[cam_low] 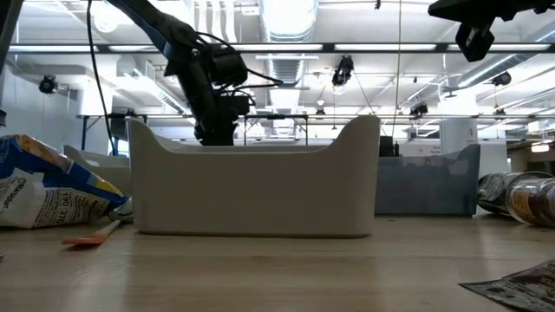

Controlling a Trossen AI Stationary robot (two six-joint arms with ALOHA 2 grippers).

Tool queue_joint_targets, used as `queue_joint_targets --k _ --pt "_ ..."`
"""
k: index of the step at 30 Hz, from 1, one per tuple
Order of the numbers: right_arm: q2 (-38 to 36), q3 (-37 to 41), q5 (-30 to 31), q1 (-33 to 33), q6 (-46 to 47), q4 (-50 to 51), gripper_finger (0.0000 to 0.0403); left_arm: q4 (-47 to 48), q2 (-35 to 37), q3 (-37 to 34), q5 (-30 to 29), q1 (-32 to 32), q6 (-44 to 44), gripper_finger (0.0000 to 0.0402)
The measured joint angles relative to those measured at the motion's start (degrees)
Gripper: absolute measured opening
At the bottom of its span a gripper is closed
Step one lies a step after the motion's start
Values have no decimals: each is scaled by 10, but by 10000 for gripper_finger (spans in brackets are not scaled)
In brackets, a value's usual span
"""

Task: Pick & Place Food Item
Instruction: Put the black seasoning can into the top gray bin

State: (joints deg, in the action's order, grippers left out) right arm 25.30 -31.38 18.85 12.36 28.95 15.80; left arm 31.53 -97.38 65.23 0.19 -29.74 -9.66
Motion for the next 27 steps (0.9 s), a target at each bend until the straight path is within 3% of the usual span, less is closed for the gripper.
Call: queue_joint_targets --k 16,27 --pt "0 0 0 0 0 0 8 -48 0 -49 -2 0 11 362" --pt "0 0 -28 0 0 0 8 -76 0 -71 -2 0 11 257"
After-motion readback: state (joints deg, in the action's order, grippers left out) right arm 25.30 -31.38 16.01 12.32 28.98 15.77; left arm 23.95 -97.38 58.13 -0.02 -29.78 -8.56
